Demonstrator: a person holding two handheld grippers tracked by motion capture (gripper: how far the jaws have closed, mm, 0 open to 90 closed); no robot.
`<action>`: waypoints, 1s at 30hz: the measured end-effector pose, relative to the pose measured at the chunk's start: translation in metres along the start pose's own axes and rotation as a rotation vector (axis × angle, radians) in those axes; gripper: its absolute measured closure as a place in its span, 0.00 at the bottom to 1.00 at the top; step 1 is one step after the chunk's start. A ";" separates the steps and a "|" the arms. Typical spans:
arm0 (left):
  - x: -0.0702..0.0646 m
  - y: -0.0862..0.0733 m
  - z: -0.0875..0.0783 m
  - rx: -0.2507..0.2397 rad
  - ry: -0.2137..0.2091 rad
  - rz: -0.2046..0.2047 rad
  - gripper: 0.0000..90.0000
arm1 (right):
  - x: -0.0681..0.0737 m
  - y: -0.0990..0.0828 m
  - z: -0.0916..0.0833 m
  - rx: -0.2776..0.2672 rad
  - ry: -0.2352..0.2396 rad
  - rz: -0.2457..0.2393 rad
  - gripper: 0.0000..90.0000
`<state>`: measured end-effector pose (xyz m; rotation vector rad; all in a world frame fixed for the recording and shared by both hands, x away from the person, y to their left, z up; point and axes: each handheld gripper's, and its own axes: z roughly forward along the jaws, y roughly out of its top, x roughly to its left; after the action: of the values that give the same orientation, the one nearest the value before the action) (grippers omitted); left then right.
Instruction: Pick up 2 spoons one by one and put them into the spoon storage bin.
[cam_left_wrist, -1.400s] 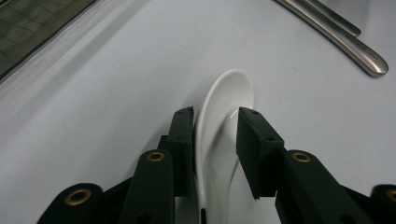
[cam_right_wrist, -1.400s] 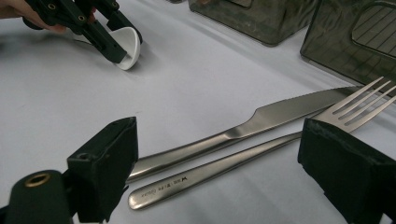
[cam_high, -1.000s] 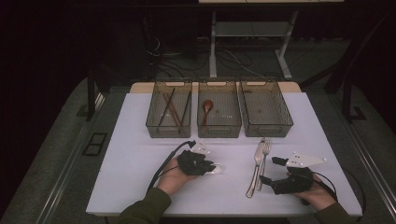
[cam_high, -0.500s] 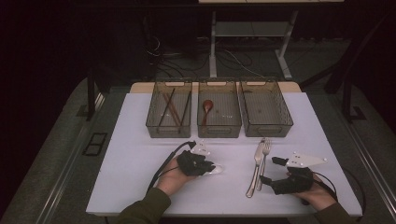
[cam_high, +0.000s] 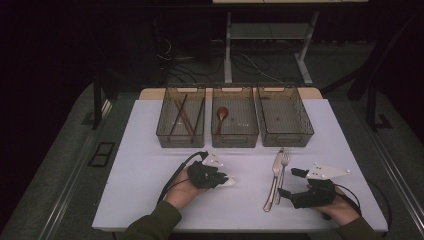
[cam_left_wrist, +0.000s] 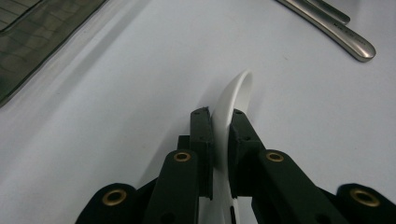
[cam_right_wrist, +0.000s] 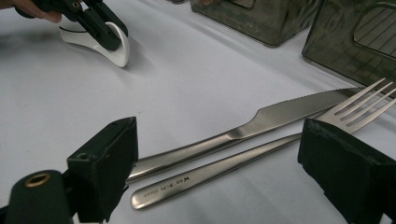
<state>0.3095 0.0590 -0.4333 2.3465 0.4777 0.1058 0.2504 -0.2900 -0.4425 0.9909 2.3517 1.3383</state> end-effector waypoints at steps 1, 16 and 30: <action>0.000 0.000 -0.001 -0.004 0.002 -0.004 0.91 | 0.000 0.000 0.000 0.000 -0.002 0.001 0.14; 0.008 -0.003 -0.017 -0.046 0.007 -0.038 0.91 | -0.003 0.001 0.006 -0.005 -0.033 0.011 0.14; 0.016 0.003 -0.030 -0.114 0.015 -0.064 0.91 | -0.004 0.001 0.007 0.001 -0.033 0.013 0.14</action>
<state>0.3190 0.0828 -0.4105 2.2184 0.5393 0.1179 0.2573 -0.2877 -0.4458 1.0228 2.3260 1.3158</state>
